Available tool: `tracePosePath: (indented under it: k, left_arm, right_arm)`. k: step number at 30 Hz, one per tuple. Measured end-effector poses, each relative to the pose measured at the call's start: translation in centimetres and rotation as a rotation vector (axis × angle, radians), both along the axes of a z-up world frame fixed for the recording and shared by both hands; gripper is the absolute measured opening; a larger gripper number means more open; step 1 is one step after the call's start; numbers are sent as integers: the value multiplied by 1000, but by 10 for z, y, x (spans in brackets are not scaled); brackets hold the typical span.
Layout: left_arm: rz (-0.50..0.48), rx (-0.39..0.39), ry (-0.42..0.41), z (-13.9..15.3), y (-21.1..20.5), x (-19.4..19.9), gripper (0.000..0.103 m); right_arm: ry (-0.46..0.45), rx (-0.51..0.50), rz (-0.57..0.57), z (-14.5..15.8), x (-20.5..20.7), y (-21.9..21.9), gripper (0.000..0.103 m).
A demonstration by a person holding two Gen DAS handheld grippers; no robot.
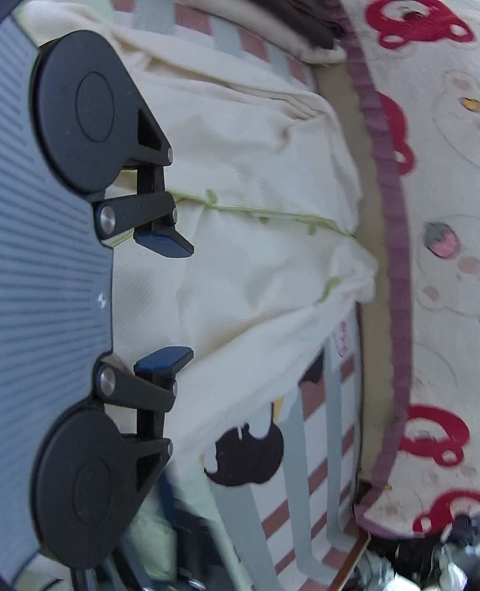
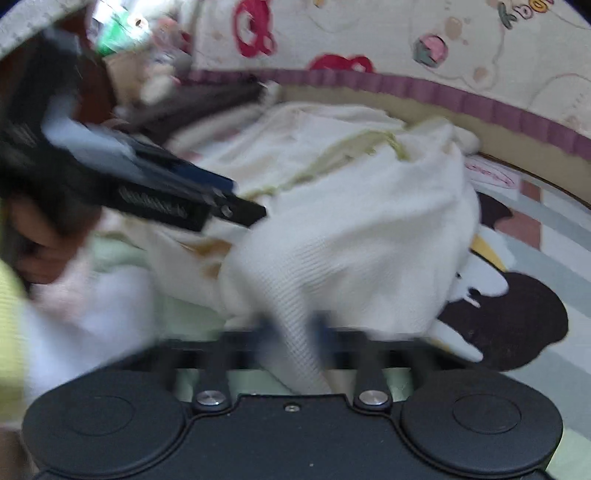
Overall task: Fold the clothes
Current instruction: 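Lay the cream garment flat on the mat and open both grippers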
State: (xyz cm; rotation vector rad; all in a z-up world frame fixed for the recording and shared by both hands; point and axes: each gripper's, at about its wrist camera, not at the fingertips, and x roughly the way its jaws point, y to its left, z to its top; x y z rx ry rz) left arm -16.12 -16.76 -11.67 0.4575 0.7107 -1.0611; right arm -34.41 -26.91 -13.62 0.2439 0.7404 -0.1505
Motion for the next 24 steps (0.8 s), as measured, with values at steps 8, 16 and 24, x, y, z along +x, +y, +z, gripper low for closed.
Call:
tracePosePath:
  k: [8,16,24]
  left_arm:
    - [-20,-80,-11,19,-6,3,53]
    - [-62,-68,3,18,-29,-6,54]
    - [-343,-20,-89,10,-58,-52,70]
  right_arm:
    - [-159,-23,-195,44,-45,-64,6]
    - [-167,-29,-363,52,-81,-135,4]
    - [-121,-145,-512,56,-99,-171,3]
